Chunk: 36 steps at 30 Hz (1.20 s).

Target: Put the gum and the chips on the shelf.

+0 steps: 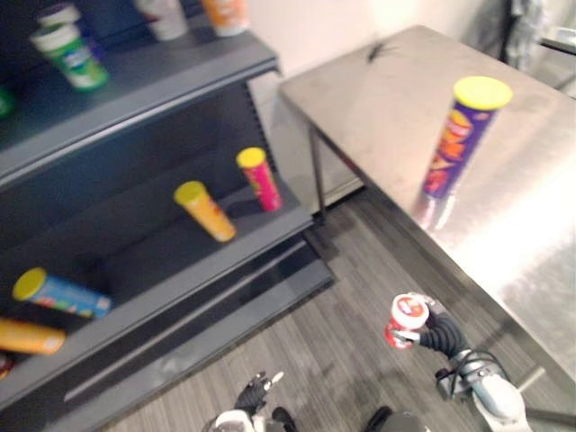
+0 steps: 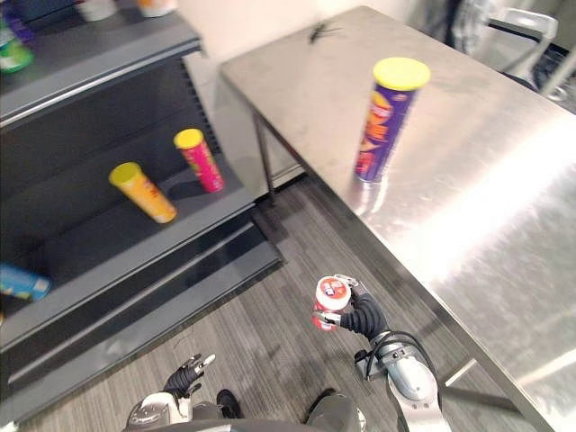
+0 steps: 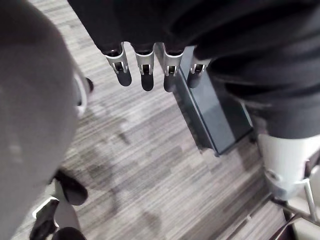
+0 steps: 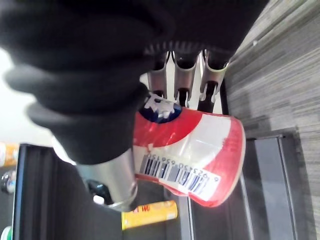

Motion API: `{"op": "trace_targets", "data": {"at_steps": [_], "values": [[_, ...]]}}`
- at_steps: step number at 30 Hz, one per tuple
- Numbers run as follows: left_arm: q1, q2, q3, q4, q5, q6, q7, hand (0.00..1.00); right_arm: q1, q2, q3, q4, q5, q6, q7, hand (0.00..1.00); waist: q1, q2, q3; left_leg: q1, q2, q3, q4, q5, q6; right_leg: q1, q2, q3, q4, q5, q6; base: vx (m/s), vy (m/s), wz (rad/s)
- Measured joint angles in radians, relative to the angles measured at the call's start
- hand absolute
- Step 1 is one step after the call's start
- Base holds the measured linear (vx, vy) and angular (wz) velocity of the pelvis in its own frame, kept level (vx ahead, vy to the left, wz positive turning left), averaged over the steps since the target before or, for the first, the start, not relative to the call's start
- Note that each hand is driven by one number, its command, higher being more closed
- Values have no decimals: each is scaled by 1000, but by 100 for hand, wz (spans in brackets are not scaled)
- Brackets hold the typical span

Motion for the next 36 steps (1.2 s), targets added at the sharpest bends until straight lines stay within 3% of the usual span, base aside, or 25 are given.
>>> {"op": "trace_targets", "data": {"at_steps": [4,7,10,16,19,20,21,22,23,24,25,26,27,28,30,32,33,36], "values": [[-1,-2,-2,11,82,0,2,0,-24,34,25,8,-5,-1,-2,100,1,14,8,8,-38,-37,-116,2,0,-1,-7,-36,-2,17,30,-84,123,43],[-6,3,-3,29,111,1,3,0,-23,35,49,26,-8,0,-5,100,1,10,18,21,-53,-56,-141,-5,-8,-2,-10,-23,-8,30,48,-103,124,-2],[-12,7,-1,30,112,0,10,0,-42,35,94,61,-8,1,-12,100,11,2,40,42,-64,-77,-136,-62,-20,-38,-2,52,-14,40,59,-128,108,-54],[-14,11,14,30,109,0,19,0,-28,34,145,95,-5,31,-22,100,8,-8,61,56,-80,-29,-106,-101,-3,-67,16,166,-82,119,63,-111,103,-48],[-12,9,21,28,106,-1,27,0,6,39,139,96,-5,31,-25,100,7,-10,63,55,-105,-73,-48,-140,17,-18,-20,134,-74,127,72,10,101,38],[-10,9,20,27,104,-1,36,0,31,53,130,97,-4,32,-32,100,2,-24,71,56,-130,-120,-14,-164,32,21,-56,94,-51,116,87,84,143,85],[-8,9,20,25,100,-1,41,0,65,70,106,95,-2,32,-38,100,-3,-15,71,57,-153,-178,11,-190,36,59,-95,66,-2,122,94,76,142,126],[-3,8,22,19,93,-1,45,0,96,82,65,98,3,33,-47,100,-12,-22,89,58,-179,-233,57,-220,77,40,-149,161,151,136,10,25,89,121],[2,8,19,18,87,-1,46,0,107,84,56,101,4,38,-49,100,-21,-15,90,56,-183,-262,78,-232,81,8,-147,262,211,171,-52,17,116,148],[12,11,20,17,65,-1,45,0,130,94,38,102,5,40,-51,100,-32,13,96,58,-181,-322,94,-239,89,-41,-85,469,271,232,-96,67,127,118],[16,12,23,13,57,-1,44,0,140,105,30,103,5,40,-53,100,-30,15,97,60,-177,-342,94,-239,90,-48,-45,555,273,209,-56,106,89,120],[20,23,31,-2,52,-3,46,0,142,124,24,106,6,39,-59,100,-27,16,95,60,-172,-362,92,-238,90,-63,19,679,230,142,4,143,20,72],[19,46,35,-3,31,-3,44,0,126,141,23,107,7,39,-62,100,-23,-5,107,49,-174,-370,93,-238,90,-77,70,769,126,110,34,99,-18,54],[19,56,39,1,29,-3,45,0,112,152,20,107,9,39,-65,100,-25,-11,113,40,-177,-383,97,-238,90,-83,99,818,60,112,38,77,-48,37],[19,79,38,41,30,1,46,0,105,185,-4,95,32,38,-72,100,-40,-14,116,6,-178,-435,118,-241,86,-84,185,969,-136,141,85,51,-81,64],[27,88,41,47,30,7,45,0,142,196,-7,65,47,38,-80,100,-60,-28,122,-8,-205,-508,154,-259,68,-66,197,1009,-151,166,130,142,-212,120],[30,85,77,41,33,15,40,0,178,192,7,23,52,41,-77,100,-50,-49,122,-20,-219,-534,203,-287,52,-62,177,979,-108,129,192,162,-260,105],[44,56,98,35,33,21,39,0,145,178,25,-34,55,41,-70,100,-43,-20,122,-51,-172,-586,208,-296,19,-71,221,909,-64,84,147,131,-282,67]]}}
